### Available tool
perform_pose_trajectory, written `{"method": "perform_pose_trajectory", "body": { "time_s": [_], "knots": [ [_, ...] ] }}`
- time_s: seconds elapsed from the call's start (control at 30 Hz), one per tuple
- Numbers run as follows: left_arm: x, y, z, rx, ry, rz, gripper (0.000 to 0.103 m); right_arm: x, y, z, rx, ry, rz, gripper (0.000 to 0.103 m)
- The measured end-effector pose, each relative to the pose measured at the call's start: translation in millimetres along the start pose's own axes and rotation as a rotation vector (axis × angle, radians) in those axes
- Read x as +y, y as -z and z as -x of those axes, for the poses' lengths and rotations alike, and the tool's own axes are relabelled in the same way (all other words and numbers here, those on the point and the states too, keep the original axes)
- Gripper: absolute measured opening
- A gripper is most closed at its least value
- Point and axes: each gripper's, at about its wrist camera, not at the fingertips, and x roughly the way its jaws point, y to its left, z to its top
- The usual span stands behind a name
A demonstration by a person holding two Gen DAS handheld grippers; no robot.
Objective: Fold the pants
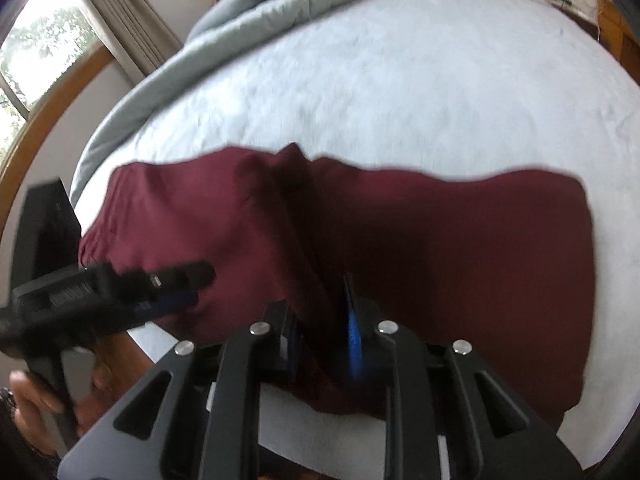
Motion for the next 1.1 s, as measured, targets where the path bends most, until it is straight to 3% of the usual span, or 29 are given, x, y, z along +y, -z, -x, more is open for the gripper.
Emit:
{"method": "perform_pose_trajectory", "body": {
  "time_s": [0.07, 0.13, 0.23, 0.43, 0.6, 0.83, 0.97, 1.03, 1.07, 1.1],
  "knots": [
    [-1, -2, -6, 0.015, 0.013, 0.008, 0.072, -3, 4, -6, 0.034, -0.034, -0.016, 0.044],
    [-2, -6, -10, 0.034, 0.028, 0.009, 0.072, -5, 6, -9, 0.068, -0.130, -0.048, 0.064],
    [-3, -7, -15, 0.054, 0.040, 0.020, 0.073, -6, 7, -3, 0.084, -0.207, -0.059, 0.072],
    [7, -8, -9, 0.079, 0.110, 0.065, 0.073, -25, 20, 17, 0.144, -0.369, -0.094, 0.073],
    [10, -9, -7, 0.062, 0.198, 0.098, 0.073, -48, 31, 37, 0.108, -0.355, -0.156, 0.073],
    [-23, -17, -47, 0.173, 0.167, 0.046, 0.073, -74, 37, 47, 0.067, -0.335, -0.265, 0.073],
    [-38, -11, -59, 0.208, 0.146, -0.001, 0.072, -77, 42, 50, 0.056, -0.316, -0.267, 0.073],
    [-45, -6, -64, 0.220, 0.137, -0.016, 0.052, -77, 45, 54, 0.052, -0.297, -0.261, 0.073],
    [-48, -5, -66, 0.228, 0.118, -0.033, 0.036, -78, 46, 55, 0.048, -0.287, -0.264, 0.073],
    [-50, -2, -67, 0.227, 0.111, -0.053, 0.033, -79, 48, 55, 0.044, -0.289, -0.271, 0.073]
  ]
}}
